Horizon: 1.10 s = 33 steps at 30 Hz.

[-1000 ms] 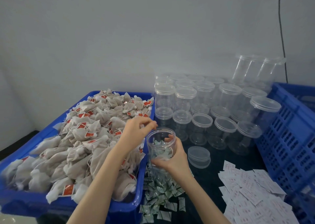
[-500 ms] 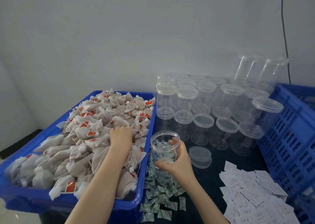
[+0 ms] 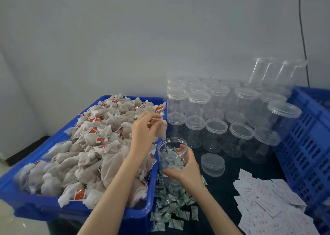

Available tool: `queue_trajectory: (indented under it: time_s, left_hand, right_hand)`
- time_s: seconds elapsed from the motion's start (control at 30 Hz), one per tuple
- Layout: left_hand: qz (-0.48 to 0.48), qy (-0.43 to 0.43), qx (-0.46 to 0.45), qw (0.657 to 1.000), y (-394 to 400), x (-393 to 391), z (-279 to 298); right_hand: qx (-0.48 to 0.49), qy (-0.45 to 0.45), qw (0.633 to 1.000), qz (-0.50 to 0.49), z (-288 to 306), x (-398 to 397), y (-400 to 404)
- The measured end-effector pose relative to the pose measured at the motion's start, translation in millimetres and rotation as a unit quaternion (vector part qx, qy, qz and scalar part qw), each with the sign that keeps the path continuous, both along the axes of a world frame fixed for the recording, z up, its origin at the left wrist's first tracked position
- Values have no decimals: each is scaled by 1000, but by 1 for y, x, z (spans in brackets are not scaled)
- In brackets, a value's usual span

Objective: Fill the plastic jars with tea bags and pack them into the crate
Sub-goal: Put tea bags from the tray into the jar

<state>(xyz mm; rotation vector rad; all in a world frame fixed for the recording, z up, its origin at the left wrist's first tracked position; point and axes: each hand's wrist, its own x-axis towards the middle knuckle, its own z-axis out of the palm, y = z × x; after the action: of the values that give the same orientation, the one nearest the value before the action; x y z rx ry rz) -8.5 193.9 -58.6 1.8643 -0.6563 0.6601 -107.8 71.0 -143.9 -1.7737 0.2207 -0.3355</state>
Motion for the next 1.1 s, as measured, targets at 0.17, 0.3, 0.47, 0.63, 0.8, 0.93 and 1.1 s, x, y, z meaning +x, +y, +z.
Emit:
queue_trajectory:
  time_s: [0.17,0.3,0.47,0.63,0.8,0.93,1.1]
  left_hand:
    - [-116,91,-55,988,-2,-3,0]
    - [-165,128,27,978,-2,-4,-3]
    - [-211,154,129,957,-1,-4,-5]
    - [-228,172,173,943,9,-2,-5]
    - [61,138,324,934,25,19,-18]
    - [144,136,552,810,29,27,-36]
    - [91,161,603,776,22,30,-37]
  right_hand:
    - [-2,0,1000,2,-2,0,2]
    - [7,-8,1000,-16,-2,1,2]
    - [15,-23,999,-32,1,2,2]
    - [14,-23,999,-31,-3,1,1]
    - [29,-17,999,-33,-10,0,-2]
    - [26,-22,999,-38,-11,1,-5]
    - [25,-17,999,-31,-13,-1,-4]
